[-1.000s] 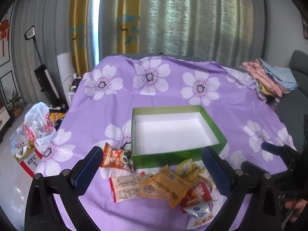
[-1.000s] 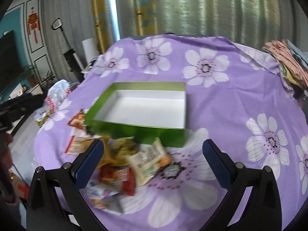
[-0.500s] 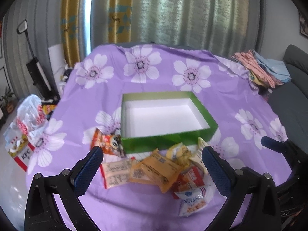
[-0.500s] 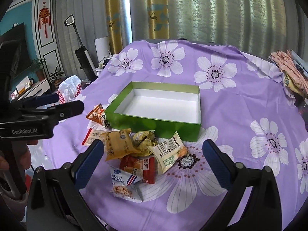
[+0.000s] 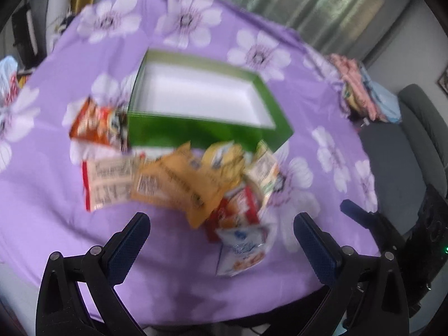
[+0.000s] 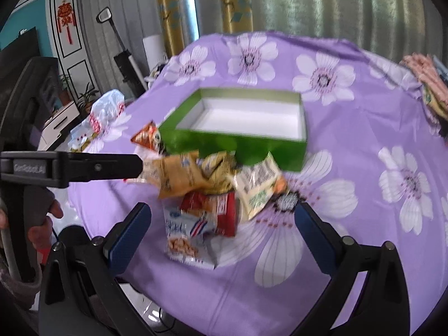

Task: Organize snacks
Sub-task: 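Move both tools toward the snack pile beside the green box, then grasp the white-and-blue QuoQi bag with the left gripper and lift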

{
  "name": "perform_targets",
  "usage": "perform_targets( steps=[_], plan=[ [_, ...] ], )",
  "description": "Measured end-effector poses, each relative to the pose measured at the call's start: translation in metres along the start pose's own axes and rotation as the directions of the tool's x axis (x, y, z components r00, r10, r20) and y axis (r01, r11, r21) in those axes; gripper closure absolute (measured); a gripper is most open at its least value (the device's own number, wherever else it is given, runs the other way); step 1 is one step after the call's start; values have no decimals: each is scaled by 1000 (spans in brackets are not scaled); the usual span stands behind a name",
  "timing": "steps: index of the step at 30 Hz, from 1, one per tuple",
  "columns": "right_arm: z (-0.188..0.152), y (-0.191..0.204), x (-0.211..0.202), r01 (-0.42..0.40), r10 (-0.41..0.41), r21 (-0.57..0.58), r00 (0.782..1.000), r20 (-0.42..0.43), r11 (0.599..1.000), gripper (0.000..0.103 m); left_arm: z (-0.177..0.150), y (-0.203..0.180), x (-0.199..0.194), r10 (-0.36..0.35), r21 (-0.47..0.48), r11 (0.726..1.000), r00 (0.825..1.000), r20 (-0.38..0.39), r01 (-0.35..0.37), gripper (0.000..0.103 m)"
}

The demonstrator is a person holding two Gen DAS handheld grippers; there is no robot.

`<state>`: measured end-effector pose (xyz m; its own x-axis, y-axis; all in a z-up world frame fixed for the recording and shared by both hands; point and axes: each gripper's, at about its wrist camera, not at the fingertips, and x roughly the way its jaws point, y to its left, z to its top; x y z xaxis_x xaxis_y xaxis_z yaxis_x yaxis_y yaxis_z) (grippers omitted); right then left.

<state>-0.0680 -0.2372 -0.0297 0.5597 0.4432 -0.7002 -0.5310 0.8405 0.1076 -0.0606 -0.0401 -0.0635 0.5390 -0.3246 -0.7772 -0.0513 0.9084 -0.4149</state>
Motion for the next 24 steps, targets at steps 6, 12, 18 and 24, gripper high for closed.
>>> perform_targets(
  steps=[6, 12, 18, 24],
  plan=[
    [-21, -1, 16, -64, 65, 13, 995, -74, 998, 0, -23, 8, 21, -72, -7, 997, 995, -67, 72, 1],
    [-38, 2, 36, -127, 132, 53, 983, -124, 991, 1, -31, -1, 35, -72, 62, 995, 992, -104, 79, 1],
    [-48, 9, 57, -213, 223, 84, 966, -133, 973, 15, -36, -13, 48, -29, 109, 993, 995, -99, 40, 1],
    [-49, 18, 71, -253, 263, 80, 953, -151, 964, 34, -37, -16, 56, -17, 113, 993, 995, -96, 28, 11]
  ],
)
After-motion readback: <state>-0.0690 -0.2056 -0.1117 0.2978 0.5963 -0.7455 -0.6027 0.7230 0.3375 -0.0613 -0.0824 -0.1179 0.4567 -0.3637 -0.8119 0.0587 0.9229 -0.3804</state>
